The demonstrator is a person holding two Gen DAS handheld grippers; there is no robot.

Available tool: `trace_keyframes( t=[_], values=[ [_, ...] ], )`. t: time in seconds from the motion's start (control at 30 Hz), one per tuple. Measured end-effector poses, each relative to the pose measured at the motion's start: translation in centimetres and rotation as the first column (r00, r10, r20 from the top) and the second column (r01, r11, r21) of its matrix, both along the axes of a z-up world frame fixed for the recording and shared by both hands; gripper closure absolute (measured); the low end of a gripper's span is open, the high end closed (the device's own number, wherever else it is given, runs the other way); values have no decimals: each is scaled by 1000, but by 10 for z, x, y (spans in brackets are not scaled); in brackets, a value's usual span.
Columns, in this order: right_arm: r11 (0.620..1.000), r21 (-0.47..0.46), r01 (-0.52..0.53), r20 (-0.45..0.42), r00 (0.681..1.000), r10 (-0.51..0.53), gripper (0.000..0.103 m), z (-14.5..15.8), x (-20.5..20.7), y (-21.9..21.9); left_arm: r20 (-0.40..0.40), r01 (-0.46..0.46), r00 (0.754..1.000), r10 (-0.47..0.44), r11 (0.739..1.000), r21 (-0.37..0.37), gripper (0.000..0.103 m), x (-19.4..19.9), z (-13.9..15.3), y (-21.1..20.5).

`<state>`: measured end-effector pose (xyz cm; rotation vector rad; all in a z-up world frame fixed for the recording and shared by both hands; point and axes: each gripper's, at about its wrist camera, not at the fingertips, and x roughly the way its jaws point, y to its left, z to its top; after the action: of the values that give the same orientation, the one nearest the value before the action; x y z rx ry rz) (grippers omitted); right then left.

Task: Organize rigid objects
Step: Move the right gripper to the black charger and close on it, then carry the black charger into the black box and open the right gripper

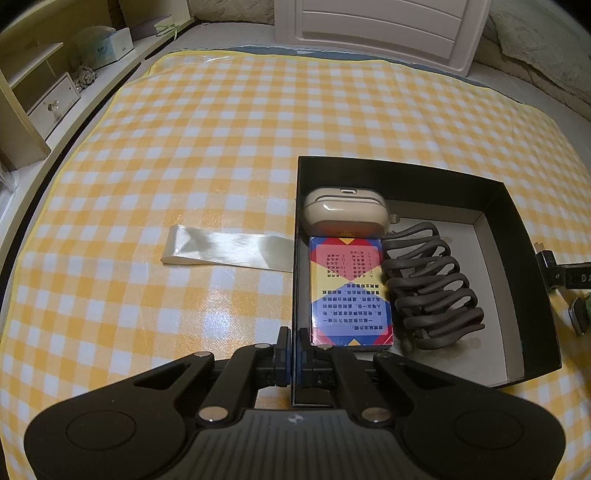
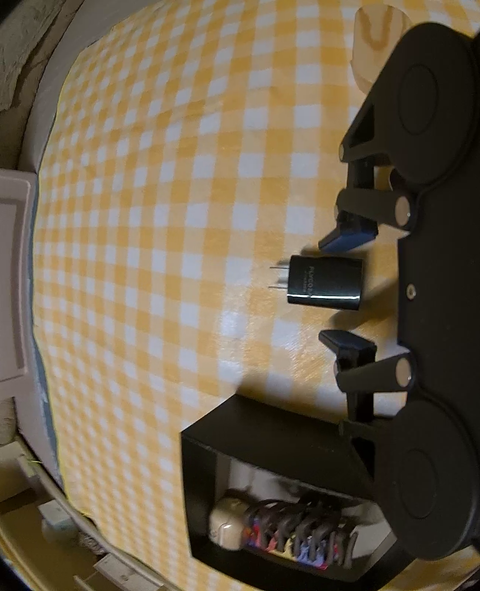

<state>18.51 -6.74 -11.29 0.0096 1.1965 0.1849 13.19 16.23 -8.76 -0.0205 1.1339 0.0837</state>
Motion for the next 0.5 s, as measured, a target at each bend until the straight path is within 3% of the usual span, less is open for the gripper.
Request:
trace_keyframes(
  t=[0.2, 0.5],
  values=[
    [999, -30, -20, 32, 999, 21, 70, -5, -12, 6, 0, 2, 1000, -2, 1000, 1, 101, 0, 0, 0],
    [995, 56, -85, 214, 974, 71, 71, 66, -26, 9, 0, 7, 1000, -7, 1000, 3, 101, 0, 0, 0]
  ],
)
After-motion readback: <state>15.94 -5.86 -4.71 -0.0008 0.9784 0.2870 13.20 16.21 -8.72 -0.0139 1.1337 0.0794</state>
